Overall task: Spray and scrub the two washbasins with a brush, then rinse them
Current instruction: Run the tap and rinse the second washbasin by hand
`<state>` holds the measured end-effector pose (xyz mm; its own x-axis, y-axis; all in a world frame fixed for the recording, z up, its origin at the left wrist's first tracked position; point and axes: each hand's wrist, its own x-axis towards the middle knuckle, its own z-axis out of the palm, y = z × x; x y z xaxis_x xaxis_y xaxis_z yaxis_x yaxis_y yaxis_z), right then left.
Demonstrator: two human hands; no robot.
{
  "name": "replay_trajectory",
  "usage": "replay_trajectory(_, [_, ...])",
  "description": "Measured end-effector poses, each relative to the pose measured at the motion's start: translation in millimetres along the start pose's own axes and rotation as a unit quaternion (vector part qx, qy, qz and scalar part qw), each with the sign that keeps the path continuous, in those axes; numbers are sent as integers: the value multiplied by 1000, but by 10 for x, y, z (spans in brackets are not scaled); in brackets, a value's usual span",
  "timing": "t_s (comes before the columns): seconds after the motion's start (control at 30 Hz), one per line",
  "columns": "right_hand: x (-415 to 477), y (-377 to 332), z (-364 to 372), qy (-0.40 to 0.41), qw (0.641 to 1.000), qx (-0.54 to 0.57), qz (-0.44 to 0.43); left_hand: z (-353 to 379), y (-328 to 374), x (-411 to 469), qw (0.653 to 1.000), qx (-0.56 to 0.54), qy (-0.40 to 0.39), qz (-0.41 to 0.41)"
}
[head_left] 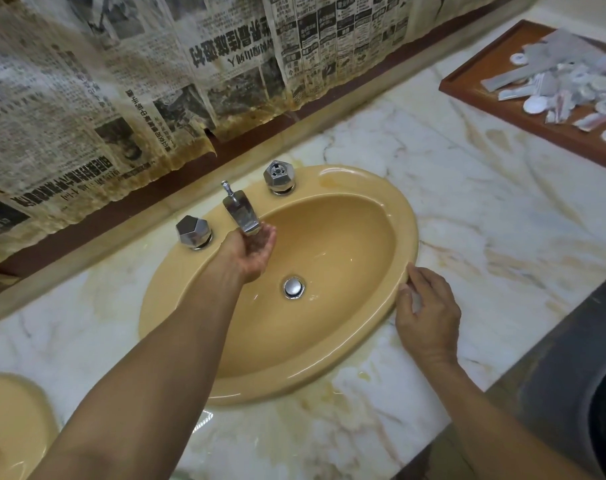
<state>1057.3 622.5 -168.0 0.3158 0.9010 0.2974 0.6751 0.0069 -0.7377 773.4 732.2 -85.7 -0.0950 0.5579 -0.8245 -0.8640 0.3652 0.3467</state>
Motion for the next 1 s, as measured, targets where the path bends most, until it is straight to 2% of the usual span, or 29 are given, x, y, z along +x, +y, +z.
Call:
replay_trajectory(0.23, [5,-2,-21,7,999,36,31,-10,-189,-253,1000,12,-1,-25])
replay_trajectory(0.4, [-344,-385,69,5,981,70,182,38,-736,-729,978,202,-40,-35])
replay_trajectory(0.47, [-656,-725,289,-45,985,18,164,15,-939,-846,961,267,-61,-32])
replay_trajectory(0.53, [-807,-947,530,-93,979,-89,156,-62,-1035,-871,946,316,-65,5])
replay_trajectory(0.57, [-732,-992,588,-91,973,-123,176,-128,-1026,-854,942,326,-62,40])
replay_trajectory(0.67, [-284,-787,602,-93,968,-142,187,-419,-824,-741,922,347,-28,168])
replay_trajectory(0.77, [196,-516,438,-107,976,-74,176,-958,-547,-589,853,444,24,273])
replay_trajectory(0.83, [289,-515,392,-109,975,-50,190,-1347,-398,-528,779,536,47,322])
replay_trajectory(0.93, [-107,-720,453,-83,975,-49,199,-1684,-309,-547,670,638,72,373])
replay_trajectory(1.0, [-516,-922,448,-97,980,-99,145,-1712,-328,-527,646,649,79,393])
